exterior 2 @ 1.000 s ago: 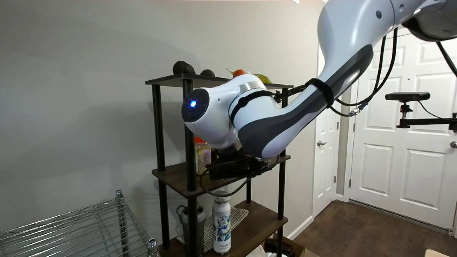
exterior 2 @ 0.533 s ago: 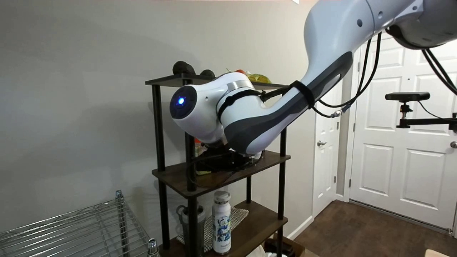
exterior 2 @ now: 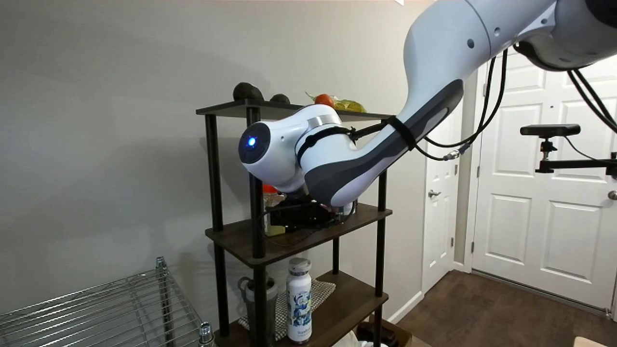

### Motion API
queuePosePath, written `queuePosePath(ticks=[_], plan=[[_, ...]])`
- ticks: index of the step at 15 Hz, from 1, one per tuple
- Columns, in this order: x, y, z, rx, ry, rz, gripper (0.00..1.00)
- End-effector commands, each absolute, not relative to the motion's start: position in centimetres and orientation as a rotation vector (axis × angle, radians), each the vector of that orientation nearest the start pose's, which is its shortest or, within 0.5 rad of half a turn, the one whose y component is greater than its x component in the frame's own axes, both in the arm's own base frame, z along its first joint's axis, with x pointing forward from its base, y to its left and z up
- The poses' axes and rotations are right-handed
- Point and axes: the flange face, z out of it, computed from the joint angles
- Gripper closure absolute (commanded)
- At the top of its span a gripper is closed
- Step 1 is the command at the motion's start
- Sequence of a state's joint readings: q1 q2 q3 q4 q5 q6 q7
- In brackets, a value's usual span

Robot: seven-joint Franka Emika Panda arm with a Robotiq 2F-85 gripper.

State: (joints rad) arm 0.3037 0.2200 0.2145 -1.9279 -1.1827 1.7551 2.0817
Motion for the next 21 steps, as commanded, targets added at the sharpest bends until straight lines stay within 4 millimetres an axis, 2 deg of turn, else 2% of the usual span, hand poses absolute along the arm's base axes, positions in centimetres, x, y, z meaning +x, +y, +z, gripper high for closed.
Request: queuePosePath(ticks=[1, 8, 11, 17, 21], plan=[[55.5, 19.8, 39.1, 1.946, -1.224, 1.210, 0.00], [55.8, 20.2, 40.1, 1.968, -1.235, 1.262, 0.00], [56.7, 20.3, 40.0, 1.976, -1.198, 1.299, 0.00], [58.5, 20.1, 42.2, 1.927, -1.093, 1.451, 0.00], [59.2, 20.3, 42.6, 1.918, -1.064, 1.500, 0.00]])
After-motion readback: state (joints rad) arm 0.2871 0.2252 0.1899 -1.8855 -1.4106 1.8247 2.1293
